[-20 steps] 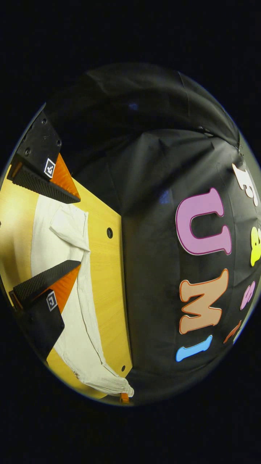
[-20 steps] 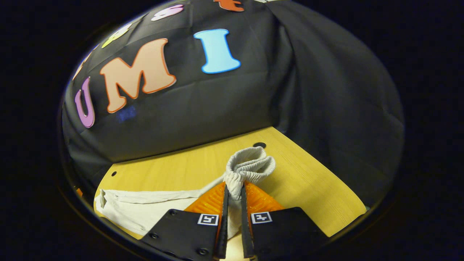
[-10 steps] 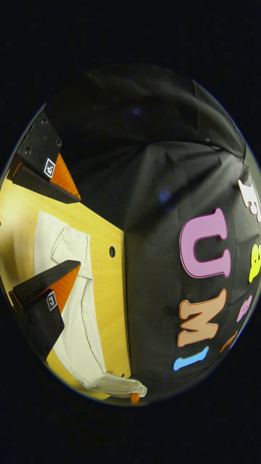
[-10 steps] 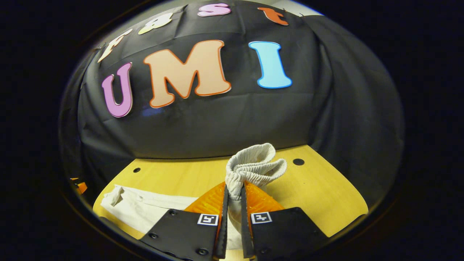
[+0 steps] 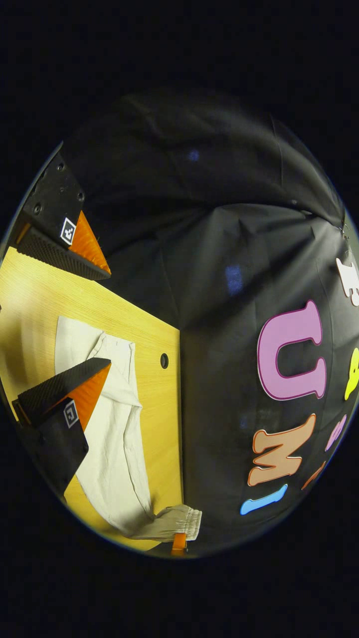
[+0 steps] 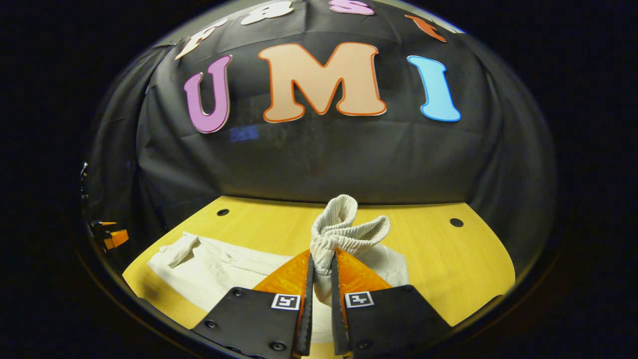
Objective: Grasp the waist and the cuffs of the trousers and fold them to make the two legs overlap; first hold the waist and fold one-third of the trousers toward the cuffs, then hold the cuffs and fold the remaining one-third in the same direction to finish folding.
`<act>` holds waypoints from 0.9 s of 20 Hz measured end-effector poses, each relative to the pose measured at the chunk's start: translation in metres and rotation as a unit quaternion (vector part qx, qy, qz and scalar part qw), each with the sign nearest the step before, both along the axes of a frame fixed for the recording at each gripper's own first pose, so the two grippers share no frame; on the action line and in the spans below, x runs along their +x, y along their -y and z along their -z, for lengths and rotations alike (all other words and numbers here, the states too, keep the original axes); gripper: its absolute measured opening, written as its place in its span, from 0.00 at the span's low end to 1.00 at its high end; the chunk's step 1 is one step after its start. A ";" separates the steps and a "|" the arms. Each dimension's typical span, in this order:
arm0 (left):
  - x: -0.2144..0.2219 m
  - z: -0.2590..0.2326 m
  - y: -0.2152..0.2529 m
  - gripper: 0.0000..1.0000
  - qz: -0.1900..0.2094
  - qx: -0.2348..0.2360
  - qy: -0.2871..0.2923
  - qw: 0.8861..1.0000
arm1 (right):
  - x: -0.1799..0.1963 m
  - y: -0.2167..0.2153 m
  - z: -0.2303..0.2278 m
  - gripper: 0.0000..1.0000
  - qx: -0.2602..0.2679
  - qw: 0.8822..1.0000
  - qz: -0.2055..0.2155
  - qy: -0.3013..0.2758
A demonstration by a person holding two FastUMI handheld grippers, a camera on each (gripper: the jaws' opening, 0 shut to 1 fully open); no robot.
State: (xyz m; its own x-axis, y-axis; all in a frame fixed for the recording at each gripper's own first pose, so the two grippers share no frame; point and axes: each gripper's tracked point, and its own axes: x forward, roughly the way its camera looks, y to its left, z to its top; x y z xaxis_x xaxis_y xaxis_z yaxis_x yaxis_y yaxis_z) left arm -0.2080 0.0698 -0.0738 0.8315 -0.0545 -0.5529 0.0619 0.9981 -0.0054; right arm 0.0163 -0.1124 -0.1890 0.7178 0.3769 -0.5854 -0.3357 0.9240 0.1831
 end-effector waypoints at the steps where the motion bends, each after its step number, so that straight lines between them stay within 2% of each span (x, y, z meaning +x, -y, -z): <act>1: 0.000 0.002 -0.002 0.96 0.000 -0.001 -0.002 1.000 | -0.001 0.001 0.001 0.18 -0.001 1.000 -0.013 -0.002; 4: -0.001 0.011 -0.004 0.96 0.005 -0.004 -0.011 1.000 | -0.001 0.004 -0.002 0.19 -0.011 0.998 -0.051 -0.021; 9: -0.005 0.022 -0.006 0.96 0.011 -0.013 -0.023 1.000 | -0.002 0.008 -0.006 0.20 -0.051 0.993 -0.088 -0.052; 10: -0.006 0.025 -0.006 0.96 0.013 -0.015 -0.026 0.999 | -0.005 0.008 0.000 0.14 -0.057 0.992 -0.096 -0.057; 11: -0.008 0.029 -0.004 0.96 0.015 -0.019 -0.031 0.999 | -0.006 0.008 0.004 0.25 -0.060 0.991 -0.105 -0.062; 12: -0.008 0.032 -0.002 0.96 0.017 -0.025 -0.034 0.999 | -0.006 0.009 0.005 0.30 -0.057 0.990 -0.113 -0.062; 13: -0.009 0.036 0.000 0.97 0.019 -0.033 -0.038 0.999 | -0.004 0.009 0.000 0.42 -0.054 0.990 -0.119 -0.056; 15: -0.009 0.049 0.003 0.96 0.024 -0.045 -0.051 0.997 | 0.010 0.011 -0.017 0.98 -0.054 0.991 -0.117 -0.040; 18: -0.008 0.069 0.017 0.97 0.034 -0.070 -0.072 0.994 | -0.004 0.021 -0.039 0.98 -0.060 0.992 -0.106 -0.036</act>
State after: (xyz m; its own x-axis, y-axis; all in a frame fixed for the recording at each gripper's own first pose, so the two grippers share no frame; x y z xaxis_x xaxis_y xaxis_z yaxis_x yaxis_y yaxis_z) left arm -0.2161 0.0530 -0.1425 0.7358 -0.1926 -0.6492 0.1171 0.9804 -0.1582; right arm 0.0122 -0.1337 -0.1497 0.5840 0.4387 -0.6830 -0.5148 0.8507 0.1063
